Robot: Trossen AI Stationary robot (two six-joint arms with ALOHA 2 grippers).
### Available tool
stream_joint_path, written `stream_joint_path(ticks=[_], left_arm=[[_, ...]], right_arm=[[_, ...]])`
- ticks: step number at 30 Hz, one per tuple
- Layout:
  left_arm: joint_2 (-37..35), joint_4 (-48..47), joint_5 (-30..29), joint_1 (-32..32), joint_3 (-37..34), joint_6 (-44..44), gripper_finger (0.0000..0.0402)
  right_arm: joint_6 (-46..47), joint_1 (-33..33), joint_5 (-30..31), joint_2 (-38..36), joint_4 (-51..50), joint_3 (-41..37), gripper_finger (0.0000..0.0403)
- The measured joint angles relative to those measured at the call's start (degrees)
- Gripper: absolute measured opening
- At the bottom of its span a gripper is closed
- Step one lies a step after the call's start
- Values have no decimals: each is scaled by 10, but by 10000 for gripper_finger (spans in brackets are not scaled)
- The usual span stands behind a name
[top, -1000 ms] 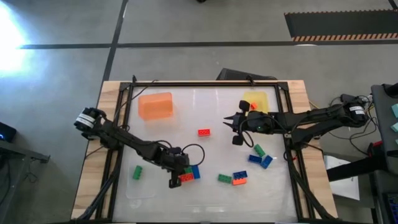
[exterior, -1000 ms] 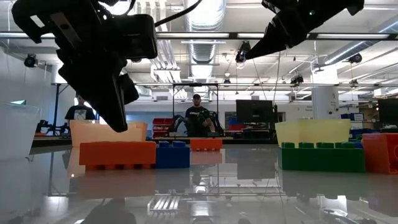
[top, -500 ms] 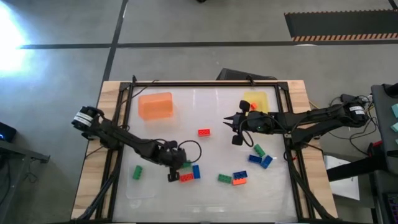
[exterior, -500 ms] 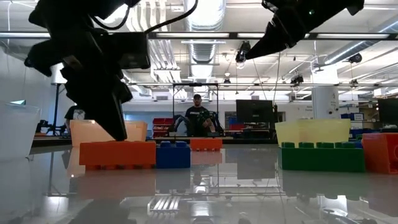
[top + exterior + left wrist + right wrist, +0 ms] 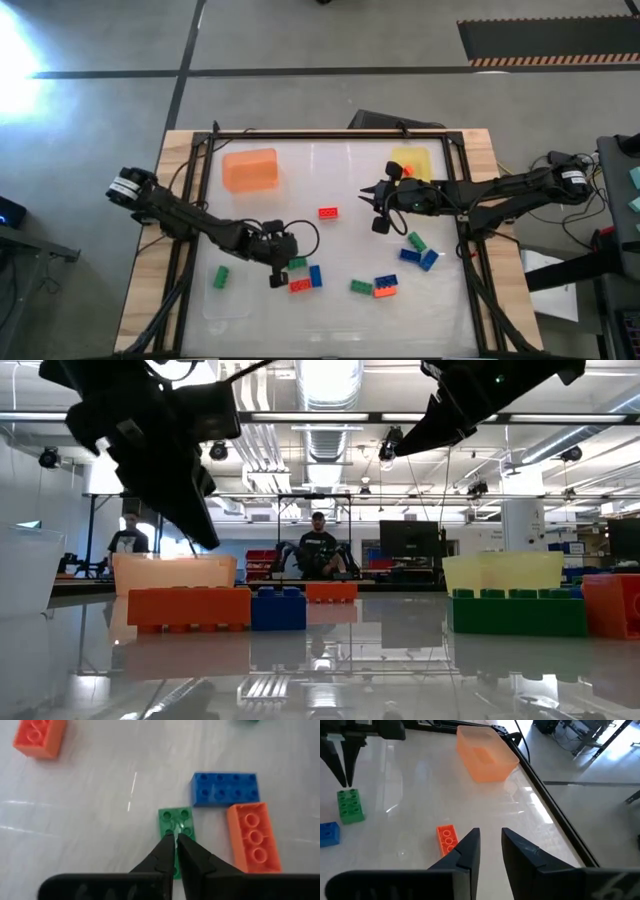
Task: Sort & place blocks by color
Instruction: Put the green game piece into the transparent bin
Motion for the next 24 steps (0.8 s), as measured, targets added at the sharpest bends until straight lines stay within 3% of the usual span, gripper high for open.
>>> stream_joint_path(ticks=[14, 19, 24], left_arm=[[67, 63, 0, -4, -3, -15, 226], [85, 77, 0, -4, -3, -15, 248], [90, 74, -1, -4, -7, -15, 231]], right_arm=[[16, 0, 0, 1, -4, 0, 70], [18, 0, 0, 3, -4, 0, 68], [19, 0, 0, 3, -3, 0, 63]])
